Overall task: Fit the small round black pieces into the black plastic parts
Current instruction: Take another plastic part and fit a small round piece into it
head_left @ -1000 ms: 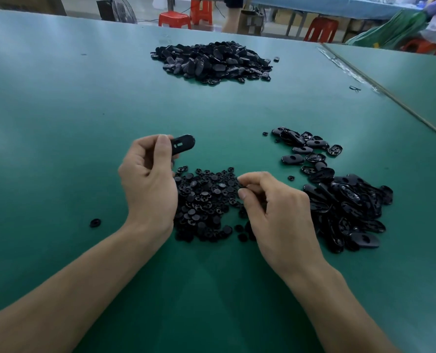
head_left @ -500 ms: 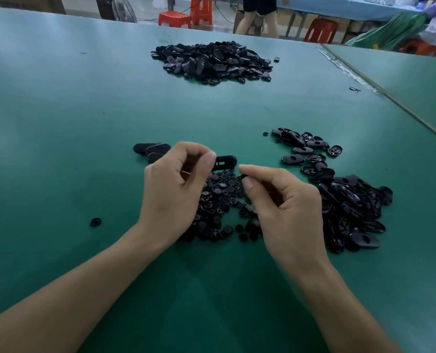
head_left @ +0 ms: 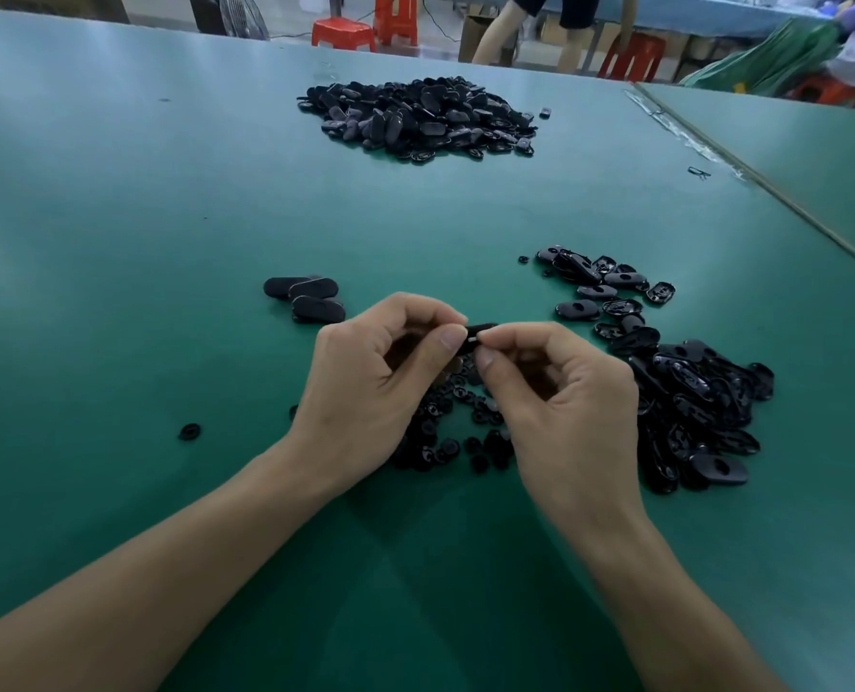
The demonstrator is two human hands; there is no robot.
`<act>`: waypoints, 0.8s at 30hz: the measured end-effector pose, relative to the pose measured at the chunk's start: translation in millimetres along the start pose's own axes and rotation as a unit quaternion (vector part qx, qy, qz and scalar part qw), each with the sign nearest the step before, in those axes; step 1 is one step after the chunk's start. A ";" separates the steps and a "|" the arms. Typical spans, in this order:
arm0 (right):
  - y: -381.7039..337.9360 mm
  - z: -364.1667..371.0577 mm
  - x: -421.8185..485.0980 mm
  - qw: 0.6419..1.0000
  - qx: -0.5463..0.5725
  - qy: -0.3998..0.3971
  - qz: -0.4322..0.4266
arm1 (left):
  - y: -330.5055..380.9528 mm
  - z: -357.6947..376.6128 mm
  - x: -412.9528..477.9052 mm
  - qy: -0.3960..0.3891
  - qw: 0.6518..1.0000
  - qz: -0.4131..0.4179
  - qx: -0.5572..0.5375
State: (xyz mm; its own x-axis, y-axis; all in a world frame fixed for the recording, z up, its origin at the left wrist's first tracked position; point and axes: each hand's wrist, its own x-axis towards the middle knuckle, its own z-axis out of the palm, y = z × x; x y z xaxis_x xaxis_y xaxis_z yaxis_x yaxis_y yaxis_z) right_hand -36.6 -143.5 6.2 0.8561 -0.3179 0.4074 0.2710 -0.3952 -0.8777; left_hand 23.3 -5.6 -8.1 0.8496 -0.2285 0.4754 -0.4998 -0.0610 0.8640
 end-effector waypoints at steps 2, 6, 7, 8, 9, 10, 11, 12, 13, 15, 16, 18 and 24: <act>0.9 0.3 0.5 1.000 0.007 0.008 0.007 | 0.0 0.0 -0.7 -0.012 1.000 0.003 0.000; 3.1 -0.5 1.0 1.000 0.003 0.008 0.015 | 0.2 -0.4 -2.6 -0.033 0.999 0.014 0.021; 3.2 -0.6 1.2 1.000 -0.005 0.006 0.012 | 0.1 -0.8 -2.4 -0.034 0.999 0.019 0.030; 3.1 -0.6 1.4 1.000 -0.013 0.004 0.009 | 0.0 -1.3 -1.9 -0.032 0.999 0.023 0.037; 3.1 -0.6 1.4 1.000 -0.018 0.004 0.007 | -0.1 -1.7 -1.3 -0.028 0.998 0.030 0.045; 3.0 -0.6 1.3 1.000 -0.021 0.004 0.006 | -0.2 -2.0 -0.7 -0.025 0.998 0.037 0.053; 2.9 -0.6 1.1 1.000 -0.022 0.005 0.004 | -0.2 -2.1 -0.5 -0.022 0.997 0.043 0.060; 2.7 -0.5 0.8 1.000 -0.024 0.006 0.002 | -0.2 -2.0 -0.3 -0.021 0.997 0.047 0.064; 2.5 -0.4 0.4 1.000 -0.028 0.008 -0.001 | -0.1 -1.9 -0.5 -0.020 0.996 0.048 0.066; 2.1 -0.4 -0.1 0.999 -0.041 0.014 -0.008 | -0.4 -1.6 -0.6 -0.021 0.997 0.044 0.065; 1.9 -0.2 -0.3 0.999 -0.046 0.017 -0.009 | -0.6 -1.6 -0.6 -0.022 0.997 0.043 0.064; 2.2 -0.2 -0.4 0.999 -0.050 0.019 -0.009 | -0.7 -1.5 -0.5 -0.021 0.997 0.043 0.062; 2.3 -0.6 0.0 0.998 -0.051 0.020 -0.004 | 0.4 -1.6 -0.8 -0.026 1.000 -0.005 0.003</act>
State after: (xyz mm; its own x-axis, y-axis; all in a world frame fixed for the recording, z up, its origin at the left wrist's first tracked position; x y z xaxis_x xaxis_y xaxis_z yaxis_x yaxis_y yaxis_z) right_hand -36.2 -145.0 4.3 0.8350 -0.3476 0.4266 0.2300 -0.4838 -0.8444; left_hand 22.6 -3.8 -7.8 0.8450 -0.2774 0.4573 -0.4925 -0.0700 0.8675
